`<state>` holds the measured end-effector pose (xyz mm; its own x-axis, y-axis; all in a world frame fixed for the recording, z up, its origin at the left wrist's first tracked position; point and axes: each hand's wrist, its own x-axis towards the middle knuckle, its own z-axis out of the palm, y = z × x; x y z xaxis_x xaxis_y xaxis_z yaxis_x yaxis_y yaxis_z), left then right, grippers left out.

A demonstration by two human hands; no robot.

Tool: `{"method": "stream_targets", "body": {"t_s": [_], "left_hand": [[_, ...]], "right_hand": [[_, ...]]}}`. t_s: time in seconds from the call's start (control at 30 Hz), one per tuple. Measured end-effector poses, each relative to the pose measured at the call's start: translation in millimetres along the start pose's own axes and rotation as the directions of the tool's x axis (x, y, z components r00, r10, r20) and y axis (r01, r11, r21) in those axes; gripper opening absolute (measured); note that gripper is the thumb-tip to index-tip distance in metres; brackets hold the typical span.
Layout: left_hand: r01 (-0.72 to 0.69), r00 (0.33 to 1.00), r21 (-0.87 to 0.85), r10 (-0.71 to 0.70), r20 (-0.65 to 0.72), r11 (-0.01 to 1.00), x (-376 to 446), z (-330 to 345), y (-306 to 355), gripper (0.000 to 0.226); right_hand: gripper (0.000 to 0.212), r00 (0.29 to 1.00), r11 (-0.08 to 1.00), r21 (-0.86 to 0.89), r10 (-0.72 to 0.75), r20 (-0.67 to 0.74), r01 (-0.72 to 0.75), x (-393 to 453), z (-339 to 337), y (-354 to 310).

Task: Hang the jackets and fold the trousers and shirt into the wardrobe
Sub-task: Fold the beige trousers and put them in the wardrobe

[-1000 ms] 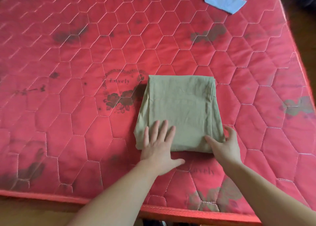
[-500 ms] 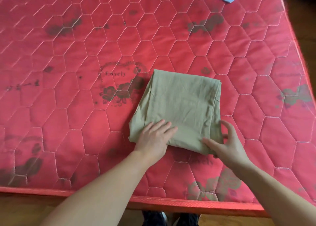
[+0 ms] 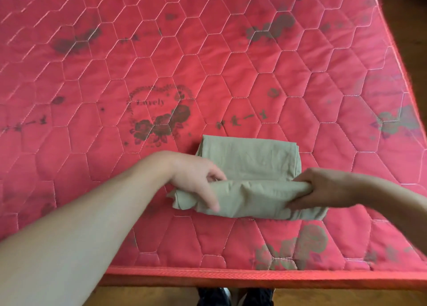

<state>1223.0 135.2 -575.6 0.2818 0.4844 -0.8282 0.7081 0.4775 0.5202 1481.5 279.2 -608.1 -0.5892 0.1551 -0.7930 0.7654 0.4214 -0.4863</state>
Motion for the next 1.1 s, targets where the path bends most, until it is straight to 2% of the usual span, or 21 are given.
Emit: {"method": "stream_targets", "body": {"t_s": [0.1, 0.17, 0.27, 0.37, 0.43, 0.47, 0.53, 0.57, 0.6, 0.63, 0.67, 0.7, 0.73, 0.77, 0.8, 0.87, 0.9, 0.93, 1.0, 1.07, 1.1], "left_hand": [[0.013, 1.0, -0.129, -0.013, -0.004, 0.992, -1, -17, -17, 0.032], [-0.028, 0.99, -0.352, -0.022, -0.137, 0.936, 5, -20, -28, 0.025], [-0.154, 0.9, -0.522, -0.099, -0.425, 0.839, 14, -23, -45, 0.015], [-0.293, 0.778, -0.609, -0.187, -0.6, 0.737, 26, -16, -53, 0.019], [-0.337, 0.646, -0.664, -0.349, -0.679, 0.668, 39, -7, -55, 0.022], [-0.324, 0.567, -0.668, -0.428, -0.704, 0.67, 45, -5, -53, 0.023], [-0.228, 0.354, -0.562, -0.471, -0.808, 0.795, 52, 1, -43, 0.028], [-0.161, 0.219, -0.411, -0.373, -0.901, 0.897, 55, 4, -36, 0.029], [-0.084, 0.109, -0.212, -0.202, -0.973, 0.974, 58, 8, -27, 0.029], [-0.016, 0.075, -0.027, -0.025, -0.997, 1.0, 62, 14, -15, 0.031], [0.04, 0.143, 0.107, 0.1, -0.985, 0.993, 68, 23, -3, 0.036], [0.089, 0.286, 0.184, 0.152, -0.946, 0.979, 75, 31, 6, 0.046], [0.148, 0.427, 0.225, 0.143, -0.893, 0.963, 82, 38, 11, 0.056], [0.203, 0.526, 0.229, 0.092, -0.846, 0.952, 89, 42, 10, 0.061], [0.236, 0.569, 0.215, 0.045, -0.821, 0.948, 95, 44, 6, 0.065], [0.261, 0.582, 0.204, 0.015, -0.813, 0.943, 101, 44, -3, 0.071], [0.271, 0.582, 0.215, 0.018, -0.813, 0.938, 103, 44, -5, 0.073], [0.28, 0.582, 0.229, 0.025, -0.813, 0.932, 104, 43, -6, 0.075], [0.284, 0.583, 0.253, 0.043, -0.811, 0.925, 105, 42, -5, 0.073], [0.263, 0.552, 0.253, 0.07, -0.831, 0.931, 105, 42, -5, 0.068], [0.255, 0.537, 0.257, 0.084, -0.839, 0.932, 106, 42, -5, 0.065]], "right_hand": [[0.022, 0.994, 0.979, 0.198, 0.023, 0.105, -0.044, 9, -22, 3], [0.018, 0.993, 0.927, 0.372, 0.017, 0.113, -0.058, 16, -35, 2], [0.028, 0.998, 0.843, 0.537, 0.061, -0.025, -0.038, 24, -45, 4], [0.047, 0.971, 0.784, 0.619, 0.118, -0.208, 0.037, 33, -49, 8], [0.053, 0.936, 0.76, 0.645, 0.169, -0.309, 0.075, 42, -51, 7], [0.049, 0.913, 0.766, 0.637, 0.193, -0.359, 0.089, 47, -53, 6], [0.037, 0.86, 0.808, 0.582, 0.229, -0.456, 0.093, 58, -54, 5], [0.031, 0.837, 0.827, 0.555, 0.234, -0.495, 0.096, 63, -54, 4], [0.026, 0.821, 0.841, 0.531, 0.229, -0.523, 0.104, 67, -54, 3], [0.024, 0.809, 0.857, 0.503, 0.215, -0.548, 0.112, 70, -53, 2], [0.023, 0.796, 0.876, 0.47, 0.207, -0.569, 0.109, 72, -51, 2], [0.024, 0.781, 0.897, 0.433, 0.206, -0.59, 0.09, 74, -50, 2], [0.026, 0.76, 0.921, 0.384, 0.208, -0.616, 0.06, 75, -49, 1], [0.029, 0.722, 0.945, 0.326, 0.208, -0.659, 0.025, 76, -48, -1], [0.033, 0.66, 0.965, 0.26, 0.195, -0.726, 0.002, 74, -46, -5], [0.041, 0.483, 0.997, 0.056, 0.022, -0.876, 0.057, 69, -33, -23], [0.043, 0.425, 0.991, -0.085, -0.12, -0.897, 0.102, 66, -22, -35], [0.045, 0.417, 0.969, -0.209, -0.245, -0.875, 0.132, 66, -8, -46], [0.05, 0.54, 0.935, -0.334, -0.344, -0.768, 0.12, 69, 22, -54], [0.056, 0.656, 0.941, -0.337, -0.27, -0.705, 0.026, 74, 38, -46], [0.058, 0.675, 0.942, -0.335, -0.241, -0.697, -0.009, 76, 38, -37]]}}
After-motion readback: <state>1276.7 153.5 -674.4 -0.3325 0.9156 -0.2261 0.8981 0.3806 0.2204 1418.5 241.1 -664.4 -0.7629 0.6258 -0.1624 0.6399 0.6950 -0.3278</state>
